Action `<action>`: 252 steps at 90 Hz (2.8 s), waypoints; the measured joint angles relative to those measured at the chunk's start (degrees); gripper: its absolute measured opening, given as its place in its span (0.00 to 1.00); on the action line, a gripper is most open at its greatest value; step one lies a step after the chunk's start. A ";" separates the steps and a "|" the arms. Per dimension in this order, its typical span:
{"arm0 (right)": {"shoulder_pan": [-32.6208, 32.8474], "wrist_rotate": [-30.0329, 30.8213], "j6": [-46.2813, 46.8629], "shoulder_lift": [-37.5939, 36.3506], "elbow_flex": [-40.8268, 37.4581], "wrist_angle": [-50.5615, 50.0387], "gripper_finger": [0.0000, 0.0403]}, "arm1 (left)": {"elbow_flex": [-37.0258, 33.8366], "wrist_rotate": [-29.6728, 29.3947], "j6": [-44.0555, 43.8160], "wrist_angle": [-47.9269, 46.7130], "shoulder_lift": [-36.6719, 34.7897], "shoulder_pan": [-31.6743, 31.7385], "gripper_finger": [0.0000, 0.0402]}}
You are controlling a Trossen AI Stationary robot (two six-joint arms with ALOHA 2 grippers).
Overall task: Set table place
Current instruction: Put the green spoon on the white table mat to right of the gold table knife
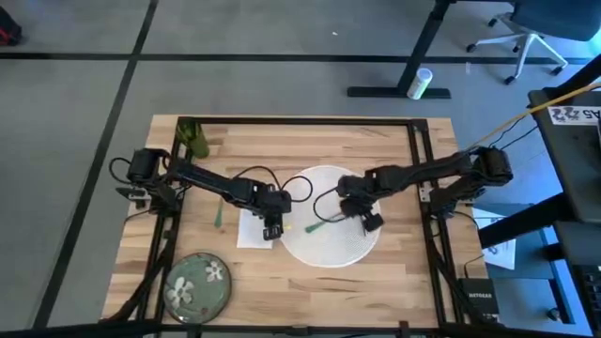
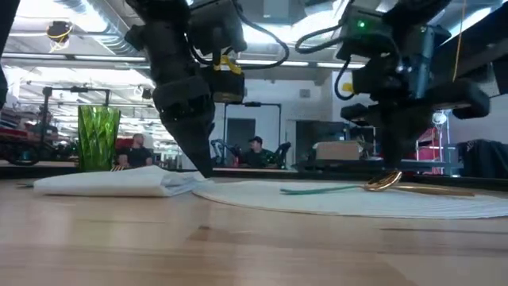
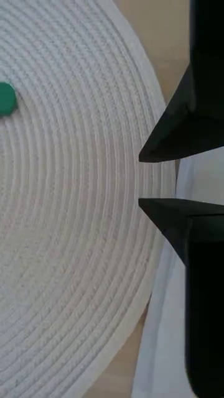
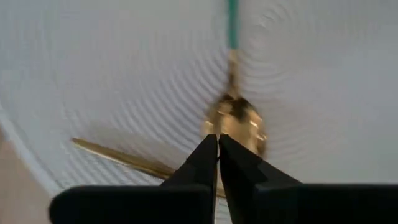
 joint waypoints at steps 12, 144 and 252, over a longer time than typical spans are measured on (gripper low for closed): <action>-1.02 6.32 2.34 0.00 0.00 1.12 0.01 | 0.00 0.00 -0.04 0.02 0.00 -0.13 0.22; -0.85 3.85 2.28 4.39 0.50 0.33 0.01 | 0.04 -0.02 0.31 0.87 0.00 -0.13 0.22; -2.89 14.99 6.01 -15.72 0.60 3.74 0.01 | 0.02 -11.43 7.10 -5.99 -8.42 -0.36 0.22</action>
